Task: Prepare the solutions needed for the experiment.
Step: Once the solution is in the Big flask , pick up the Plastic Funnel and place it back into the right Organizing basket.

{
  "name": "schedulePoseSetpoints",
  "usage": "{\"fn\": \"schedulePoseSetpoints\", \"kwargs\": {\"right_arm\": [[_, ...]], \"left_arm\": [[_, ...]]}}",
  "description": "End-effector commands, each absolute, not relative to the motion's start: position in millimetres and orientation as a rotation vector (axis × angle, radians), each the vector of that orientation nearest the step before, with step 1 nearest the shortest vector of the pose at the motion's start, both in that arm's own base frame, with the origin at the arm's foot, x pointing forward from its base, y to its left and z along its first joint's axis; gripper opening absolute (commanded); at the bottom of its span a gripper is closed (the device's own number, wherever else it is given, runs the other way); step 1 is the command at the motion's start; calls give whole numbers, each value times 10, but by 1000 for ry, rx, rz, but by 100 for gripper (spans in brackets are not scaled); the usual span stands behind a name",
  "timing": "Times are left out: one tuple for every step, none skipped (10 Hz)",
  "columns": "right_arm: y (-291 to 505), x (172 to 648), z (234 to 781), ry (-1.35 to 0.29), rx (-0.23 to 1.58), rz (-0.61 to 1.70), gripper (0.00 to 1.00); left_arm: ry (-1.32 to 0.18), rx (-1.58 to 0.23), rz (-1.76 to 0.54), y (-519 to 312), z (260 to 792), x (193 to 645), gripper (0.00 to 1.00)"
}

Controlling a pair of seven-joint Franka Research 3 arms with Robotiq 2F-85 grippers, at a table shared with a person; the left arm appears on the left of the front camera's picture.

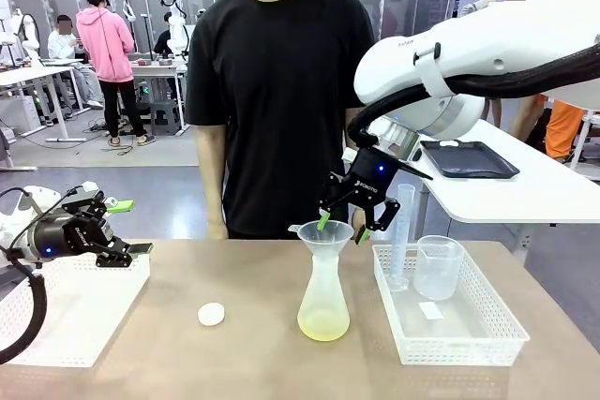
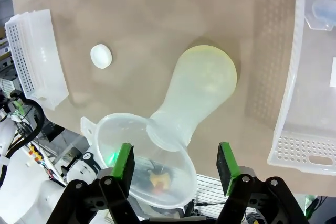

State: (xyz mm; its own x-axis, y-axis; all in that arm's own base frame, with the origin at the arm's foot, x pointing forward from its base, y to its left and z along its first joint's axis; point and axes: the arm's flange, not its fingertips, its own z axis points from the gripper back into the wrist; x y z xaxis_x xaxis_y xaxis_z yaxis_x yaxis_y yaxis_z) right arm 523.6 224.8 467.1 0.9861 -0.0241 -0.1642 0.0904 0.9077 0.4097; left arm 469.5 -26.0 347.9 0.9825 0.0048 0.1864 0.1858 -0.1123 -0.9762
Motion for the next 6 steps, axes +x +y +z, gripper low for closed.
{"fn": "schedulePoseSetpoints", "kwargs": {"right_arm": [[2269, 5174, 4654, 138, 414, -111, 80], [2267, 5157, 4644, 136, 414, -108, 75], [2265, 5148, 4631, 138, 421, -108, 66], [2268, 5143, 4622, 140, 426, -111, 60], [2272, 5138, 4622, 136, 429, -115, 51], [2268, 5127, 4617, 141, 432, -118, 45]], "left_arm": [[-158, -1688, -151, -271, 3492, 4703, 100], [-158, -1688, -151, -271, 3492, 4703, 100], [-158, -1688, -151, -271, 3492, 4703, 100], [-158, -1688, -151, -271, 3492, 4703, 100], [-158, -1688, -151, -271, 3492, 4703, 100], [-158, -1688, -151, -271, 3492, 4703, 100]]}}
